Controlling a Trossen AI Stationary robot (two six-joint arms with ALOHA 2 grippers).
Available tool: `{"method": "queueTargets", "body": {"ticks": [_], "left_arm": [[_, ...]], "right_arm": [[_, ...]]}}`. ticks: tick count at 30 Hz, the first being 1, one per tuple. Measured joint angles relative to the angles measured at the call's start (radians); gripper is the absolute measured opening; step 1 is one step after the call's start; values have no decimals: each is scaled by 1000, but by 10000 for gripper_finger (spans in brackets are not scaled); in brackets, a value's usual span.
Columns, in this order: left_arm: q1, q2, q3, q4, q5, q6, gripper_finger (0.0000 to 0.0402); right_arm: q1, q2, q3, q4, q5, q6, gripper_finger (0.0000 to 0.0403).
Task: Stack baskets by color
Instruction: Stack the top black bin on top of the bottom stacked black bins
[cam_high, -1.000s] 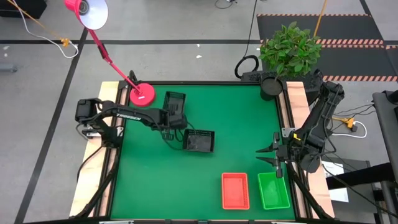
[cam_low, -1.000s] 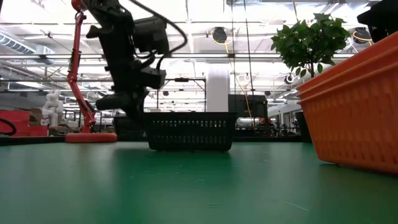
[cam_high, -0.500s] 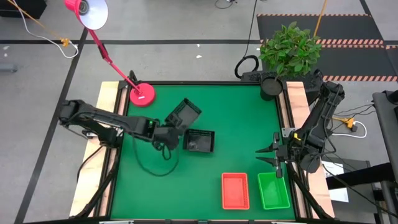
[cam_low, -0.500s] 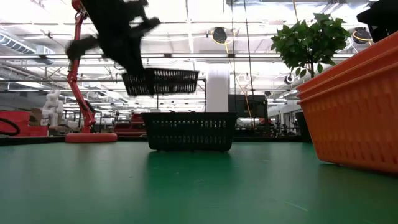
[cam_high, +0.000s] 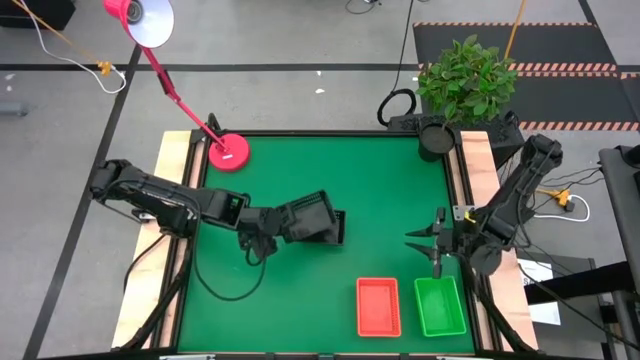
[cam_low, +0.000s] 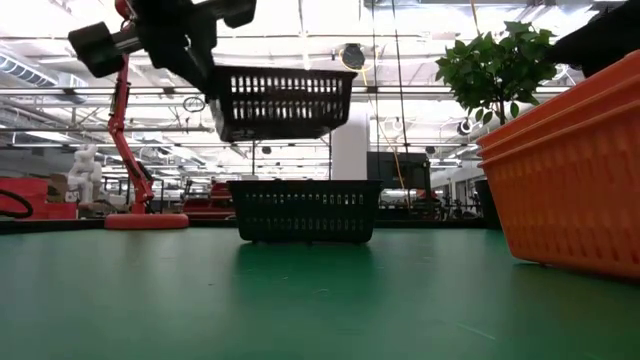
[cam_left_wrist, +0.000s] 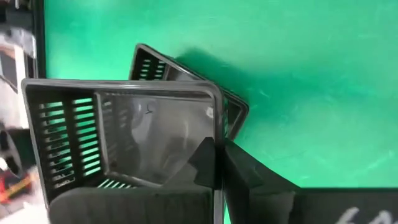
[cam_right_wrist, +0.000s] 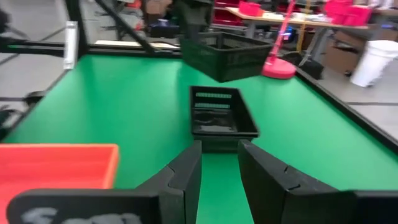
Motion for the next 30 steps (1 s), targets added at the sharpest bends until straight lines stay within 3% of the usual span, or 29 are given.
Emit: {"method": "queueTargets", "body": {"ticks": [10,19,25,30], "left_arm": [[32,0,0,64,3,281,8],[98,4,-2,90,78,412,16],[127,55,-5,114,105,473,17],[132,120,-6,110,109,509,15]], "right_arm": [[-88,-1,-3,107,-184,-77,102],[-88,0,-17,110,-181,-97,102],[-88,-1,-37,109,-105,-92,102],[-88,-1,-37,109,-108,-77,102]]}}
